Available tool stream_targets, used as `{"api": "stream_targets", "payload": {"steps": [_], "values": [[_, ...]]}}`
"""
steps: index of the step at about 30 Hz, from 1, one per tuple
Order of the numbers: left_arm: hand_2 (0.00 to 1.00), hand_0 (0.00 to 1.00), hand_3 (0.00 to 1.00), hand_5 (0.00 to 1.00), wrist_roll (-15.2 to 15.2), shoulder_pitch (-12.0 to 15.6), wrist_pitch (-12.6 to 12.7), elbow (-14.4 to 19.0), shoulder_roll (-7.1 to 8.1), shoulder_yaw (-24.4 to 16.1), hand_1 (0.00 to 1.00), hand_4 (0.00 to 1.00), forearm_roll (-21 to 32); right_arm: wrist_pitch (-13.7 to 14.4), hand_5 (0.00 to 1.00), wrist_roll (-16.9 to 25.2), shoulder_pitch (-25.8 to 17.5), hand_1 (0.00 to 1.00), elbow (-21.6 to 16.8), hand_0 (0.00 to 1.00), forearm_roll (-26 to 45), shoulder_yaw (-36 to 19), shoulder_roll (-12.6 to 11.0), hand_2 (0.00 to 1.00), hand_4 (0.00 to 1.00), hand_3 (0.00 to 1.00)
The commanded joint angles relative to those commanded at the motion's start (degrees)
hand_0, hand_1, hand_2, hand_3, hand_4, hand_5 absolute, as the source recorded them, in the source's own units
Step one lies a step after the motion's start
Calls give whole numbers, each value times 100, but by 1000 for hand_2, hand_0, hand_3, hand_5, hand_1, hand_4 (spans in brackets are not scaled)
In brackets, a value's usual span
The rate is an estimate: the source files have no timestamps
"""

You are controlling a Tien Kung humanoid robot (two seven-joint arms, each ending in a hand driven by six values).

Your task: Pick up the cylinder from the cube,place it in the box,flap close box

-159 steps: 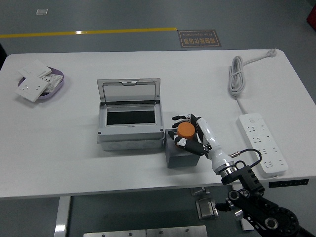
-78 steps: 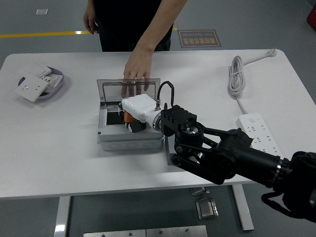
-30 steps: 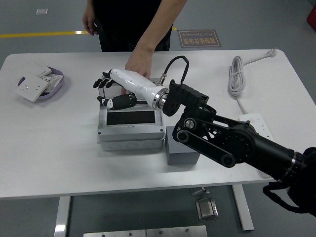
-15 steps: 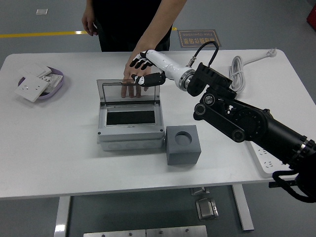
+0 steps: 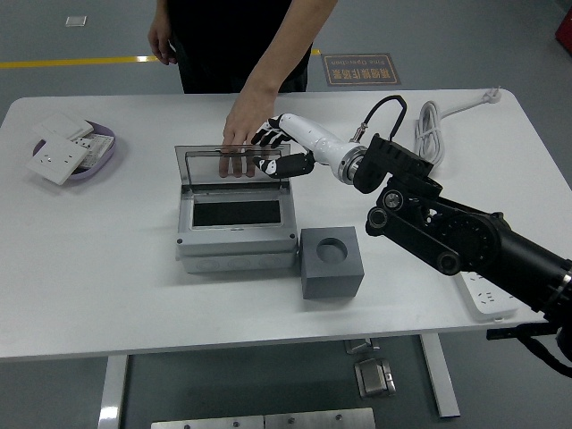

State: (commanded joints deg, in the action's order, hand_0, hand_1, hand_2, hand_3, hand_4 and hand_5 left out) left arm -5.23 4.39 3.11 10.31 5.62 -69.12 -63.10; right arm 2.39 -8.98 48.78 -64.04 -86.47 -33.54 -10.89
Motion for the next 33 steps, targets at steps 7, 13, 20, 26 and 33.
{"api": "stream_targets", "payload": {"steps": [7,13,20,26,33], "values": [[562,582,599,262,28,-6,0,0,-16,16,619,642,25,83,324,-47,-194,694,-362,795,-104,98,-141,712,655,695],[562,582,599,261,24,13,6,0,-29,6,619,642,17,115,327,-84,-397,695,-717,795,-224,141,-196,712,656,695],[563,582,599,263,26,35,8,0,-36,6,618,643,14,112,328,-170,-561,694,-1014,792,-416,169,-192,711,656,694],[563,583,599,262,24,29,8,0,-39,-3,618,643,5,114,330,-236,-593,692,-1179,789,-548,229,-158,711,655,693],[564,583,599,265,18,29,16,0,-45,-1,619,643,26,122,331,-281,-685,690,-1343,783,-668,263,-156,711,651,693]]}}
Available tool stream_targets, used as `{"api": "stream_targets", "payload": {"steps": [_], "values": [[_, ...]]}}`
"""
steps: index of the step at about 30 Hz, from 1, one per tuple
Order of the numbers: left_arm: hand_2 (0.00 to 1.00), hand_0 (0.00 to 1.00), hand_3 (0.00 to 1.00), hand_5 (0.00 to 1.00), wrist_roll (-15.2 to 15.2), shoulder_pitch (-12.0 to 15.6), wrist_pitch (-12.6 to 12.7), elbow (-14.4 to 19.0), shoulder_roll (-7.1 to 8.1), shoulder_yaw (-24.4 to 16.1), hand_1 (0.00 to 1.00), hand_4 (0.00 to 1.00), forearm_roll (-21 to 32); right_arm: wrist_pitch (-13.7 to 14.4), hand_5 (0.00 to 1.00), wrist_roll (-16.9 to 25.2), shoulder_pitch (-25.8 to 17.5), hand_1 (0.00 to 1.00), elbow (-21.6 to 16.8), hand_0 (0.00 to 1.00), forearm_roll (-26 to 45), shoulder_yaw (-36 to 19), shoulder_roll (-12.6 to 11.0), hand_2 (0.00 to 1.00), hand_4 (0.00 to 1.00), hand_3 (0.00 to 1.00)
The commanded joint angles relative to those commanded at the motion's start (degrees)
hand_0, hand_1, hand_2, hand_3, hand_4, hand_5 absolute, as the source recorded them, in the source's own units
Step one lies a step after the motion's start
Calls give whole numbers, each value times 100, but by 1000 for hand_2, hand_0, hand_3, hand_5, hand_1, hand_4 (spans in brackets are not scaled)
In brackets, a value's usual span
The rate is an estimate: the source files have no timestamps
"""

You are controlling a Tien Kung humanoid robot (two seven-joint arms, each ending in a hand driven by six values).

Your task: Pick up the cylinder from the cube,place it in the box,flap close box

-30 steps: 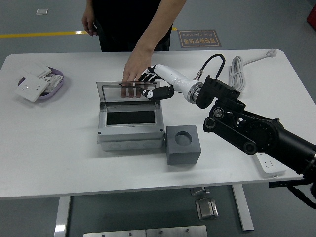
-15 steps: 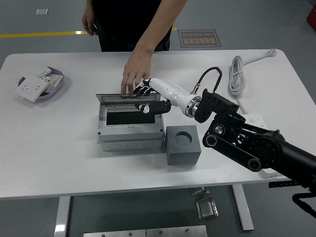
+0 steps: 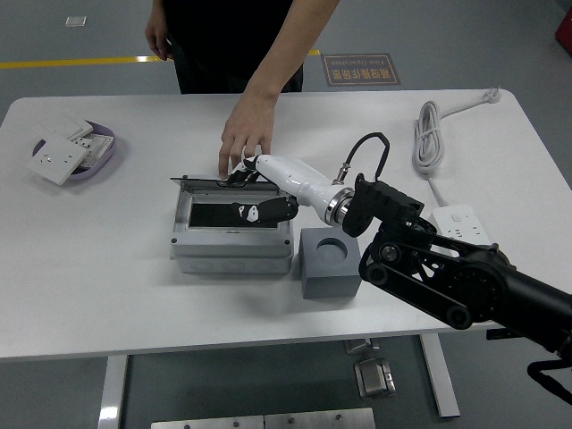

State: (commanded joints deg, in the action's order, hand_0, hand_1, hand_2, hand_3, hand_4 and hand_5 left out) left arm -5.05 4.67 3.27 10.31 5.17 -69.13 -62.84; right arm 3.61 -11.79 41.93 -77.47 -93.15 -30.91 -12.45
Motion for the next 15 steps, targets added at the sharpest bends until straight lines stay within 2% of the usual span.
{"api": "stream_targets", "payload": {"steps": [15], "values": [[564,583,599,265,-1,17,12,0,-24,21,619,643,36,21,331,-23,-34,688,-267,777,-101,82,-106,709,644,692]]}}
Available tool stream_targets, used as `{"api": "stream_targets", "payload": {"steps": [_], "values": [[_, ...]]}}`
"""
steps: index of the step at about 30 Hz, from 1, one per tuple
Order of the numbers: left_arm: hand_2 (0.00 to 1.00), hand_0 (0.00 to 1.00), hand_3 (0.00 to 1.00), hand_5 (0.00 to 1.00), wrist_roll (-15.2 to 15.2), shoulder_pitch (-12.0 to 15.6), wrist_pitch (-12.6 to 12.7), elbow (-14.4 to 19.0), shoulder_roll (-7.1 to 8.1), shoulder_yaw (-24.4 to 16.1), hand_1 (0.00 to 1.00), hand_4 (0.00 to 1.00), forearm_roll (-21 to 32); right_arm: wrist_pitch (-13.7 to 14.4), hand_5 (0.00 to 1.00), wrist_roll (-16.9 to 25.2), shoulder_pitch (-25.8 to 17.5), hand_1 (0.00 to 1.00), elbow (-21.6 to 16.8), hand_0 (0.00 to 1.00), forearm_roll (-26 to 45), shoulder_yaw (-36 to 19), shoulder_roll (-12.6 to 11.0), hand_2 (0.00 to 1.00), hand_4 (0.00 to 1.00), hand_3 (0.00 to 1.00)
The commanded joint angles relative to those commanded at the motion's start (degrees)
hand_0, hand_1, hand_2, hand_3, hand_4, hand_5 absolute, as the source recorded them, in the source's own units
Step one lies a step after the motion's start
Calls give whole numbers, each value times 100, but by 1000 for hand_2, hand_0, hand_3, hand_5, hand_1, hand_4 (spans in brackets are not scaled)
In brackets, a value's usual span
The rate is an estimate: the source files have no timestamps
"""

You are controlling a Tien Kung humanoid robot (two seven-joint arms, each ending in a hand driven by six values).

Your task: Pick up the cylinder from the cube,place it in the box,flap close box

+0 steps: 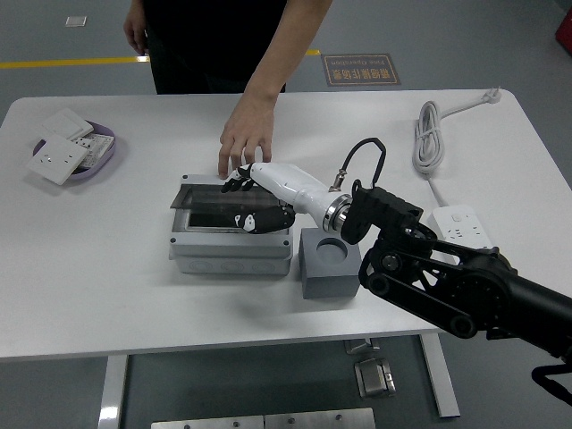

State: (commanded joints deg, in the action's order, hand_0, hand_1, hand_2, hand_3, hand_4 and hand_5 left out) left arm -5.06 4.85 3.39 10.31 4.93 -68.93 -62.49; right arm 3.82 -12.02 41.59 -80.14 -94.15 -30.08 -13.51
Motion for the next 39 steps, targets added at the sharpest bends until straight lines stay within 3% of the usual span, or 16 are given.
{"api": "stream_targets", "payload": {"steps": [10,16,21,26,33,39], "values": [[563,583,598,264,-3,2,7,0,-7,-1,619,640,12,10,327,-1,-35,687,-37,767,-21,-93,-80,701,630,691],[563,583,596,265,-37,6,18,0,6,-25,618,639,-4,-70,323,-68,-178,685,-88,767,-232,-703,-320,700,621,690],[563,583,597,263,-51,59,41,0,28,17,619,638,73,-50,330,-59,-633,685,-174,769,-518,-1457,-524,698,622,690],[563,583,597,263,-50,135,66,0,25,89,619,638,165,162,330,156,-1180,685,-160,769,-539,-2251,-388,698,622,690],[563,582,597,263,-19,166,78,0,7,132,619,639,236,669,332,949,-1843,685,-82,768,440,-3206,-104,695,619,688],[563,582,597,263,1,164,77,0,-46,190,619,642,286,809,319,1462,-2155,679,-127,764,1129,-3850,-28,688,623,681]]}}
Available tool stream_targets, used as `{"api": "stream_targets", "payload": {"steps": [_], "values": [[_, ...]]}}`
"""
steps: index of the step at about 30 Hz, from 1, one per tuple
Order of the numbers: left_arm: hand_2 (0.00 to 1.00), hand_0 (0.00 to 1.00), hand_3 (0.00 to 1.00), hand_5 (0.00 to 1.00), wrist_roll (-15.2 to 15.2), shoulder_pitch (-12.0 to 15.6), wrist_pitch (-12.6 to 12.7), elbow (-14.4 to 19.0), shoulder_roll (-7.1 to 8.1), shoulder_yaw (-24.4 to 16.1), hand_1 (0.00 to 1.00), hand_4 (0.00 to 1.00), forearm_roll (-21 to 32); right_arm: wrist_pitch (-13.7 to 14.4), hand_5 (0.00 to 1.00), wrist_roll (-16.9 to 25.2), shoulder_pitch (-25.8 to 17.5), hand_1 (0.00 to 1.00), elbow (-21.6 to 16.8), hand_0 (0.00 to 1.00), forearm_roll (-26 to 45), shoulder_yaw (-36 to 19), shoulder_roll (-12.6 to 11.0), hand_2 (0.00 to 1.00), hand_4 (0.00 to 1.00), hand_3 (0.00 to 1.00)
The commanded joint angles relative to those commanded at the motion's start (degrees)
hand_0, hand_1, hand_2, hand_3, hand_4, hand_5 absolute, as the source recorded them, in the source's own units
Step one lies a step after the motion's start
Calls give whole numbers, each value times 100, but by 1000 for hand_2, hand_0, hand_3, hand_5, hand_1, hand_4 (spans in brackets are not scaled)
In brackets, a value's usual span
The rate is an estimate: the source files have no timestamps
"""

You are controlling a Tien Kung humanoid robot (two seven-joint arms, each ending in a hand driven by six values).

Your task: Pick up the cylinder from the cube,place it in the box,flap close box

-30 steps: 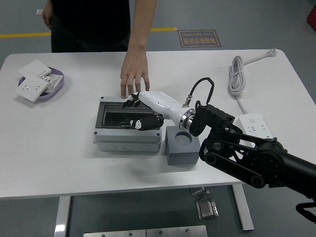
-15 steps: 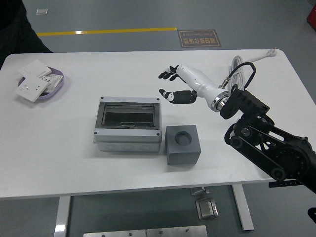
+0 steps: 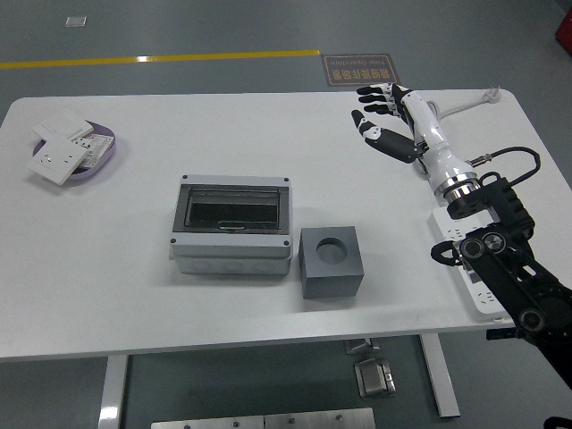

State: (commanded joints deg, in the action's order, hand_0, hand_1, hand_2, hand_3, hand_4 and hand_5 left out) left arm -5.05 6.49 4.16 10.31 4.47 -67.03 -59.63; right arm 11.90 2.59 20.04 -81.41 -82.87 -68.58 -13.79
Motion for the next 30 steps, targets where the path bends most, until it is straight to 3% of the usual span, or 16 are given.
{"api": "stream_targets", "payload": {"steps": [9,17,30], "values": [[562,583,596,263,24,16,14,0,-25,79,619,641,67,102,296,230,-303,679,-168,760,239,-467,-76,685,622,681],[562,583,596,260,15,36,23,0,-64,129,619,642,94,252,288,241,-398,682,-311,761,50,-564,-146,690,617,684],[562,583,596,251,7,-34,23,0,17,148,618,647,66,508,263,455,-550,689,-337,763,65,-724,-207,693,639,682]]}}
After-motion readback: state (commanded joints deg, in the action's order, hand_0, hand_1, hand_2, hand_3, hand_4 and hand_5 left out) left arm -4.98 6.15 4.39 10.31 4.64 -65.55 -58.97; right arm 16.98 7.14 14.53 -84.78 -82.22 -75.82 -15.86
